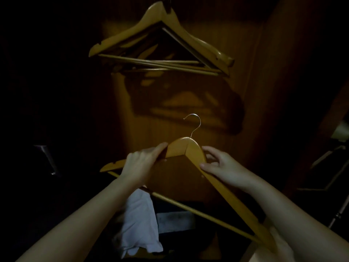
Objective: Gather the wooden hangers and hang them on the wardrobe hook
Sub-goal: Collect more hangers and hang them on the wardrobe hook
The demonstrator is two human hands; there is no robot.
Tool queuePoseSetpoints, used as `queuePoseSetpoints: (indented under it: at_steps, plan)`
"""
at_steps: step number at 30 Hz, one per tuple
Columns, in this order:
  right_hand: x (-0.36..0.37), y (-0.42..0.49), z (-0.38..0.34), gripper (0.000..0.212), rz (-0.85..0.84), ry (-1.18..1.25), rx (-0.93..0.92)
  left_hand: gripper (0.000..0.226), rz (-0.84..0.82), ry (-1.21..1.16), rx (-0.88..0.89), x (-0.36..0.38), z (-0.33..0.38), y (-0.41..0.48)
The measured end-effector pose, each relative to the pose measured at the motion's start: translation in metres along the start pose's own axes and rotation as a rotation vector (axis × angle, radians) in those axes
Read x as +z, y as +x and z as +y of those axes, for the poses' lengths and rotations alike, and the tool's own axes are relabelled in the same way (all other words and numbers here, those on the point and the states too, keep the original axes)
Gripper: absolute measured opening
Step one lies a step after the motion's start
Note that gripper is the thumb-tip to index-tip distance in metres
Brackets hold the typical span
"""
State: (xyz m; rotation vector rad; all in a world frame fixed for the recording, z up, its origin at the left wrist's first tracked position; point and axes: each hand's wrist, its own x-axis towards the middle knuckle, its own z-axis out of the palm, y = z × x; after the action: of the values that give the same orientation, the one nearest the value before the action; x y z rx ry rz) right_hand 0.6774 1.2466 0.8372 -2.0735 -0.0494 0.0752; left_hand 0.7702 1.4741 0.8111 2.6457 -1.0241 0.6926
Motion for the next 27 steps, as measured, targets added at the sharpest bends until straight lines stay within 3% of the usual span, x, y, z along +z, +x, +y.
queuePoseSetpoints:
  at_steps: [2, 6, 10, 14, 18, 27]
  plan:
    - [-0.006, 0.011, -0.016, 0.067, 0.074, -0.105, -0.045, 0.06, 0.046, 0.076, 0.012, -0.014, -0.01, 0.016]
    - [-0.014, 0.038, -0.06, 0.084, 0.274, -0.305, -0.212, 0.056, 0.167, 0.119, 0.044, -0.049, -0.027, 0.058]
    - [-0.029, 0.075, -0.113, 0.079, 0.53, -0.54, -0.362, 0.054, 0.265, 0.196, 0.061, -0.09, -0.048, 0.103]
    - [-0.051, 0.108, -0.16, 0.076, 0.677, -0.671, -0.505, 0.049, 0.428, 0.193, 0.071, -0.13, -0.069, 0.151]
    - [-0.076, 0.136, -0.197, 0.073, 0.735, -0.78, -0.518, 0.05, 0.504, 0.244, 0.171, -0.16, -0.09, 0.195]
    - [-0.099, 0.192, -0.241, 0.069, 0.807, -0.886, -0.419, 0.051, 0.393, 0.16, 0.191, -0.187, -0.123, 0.26]
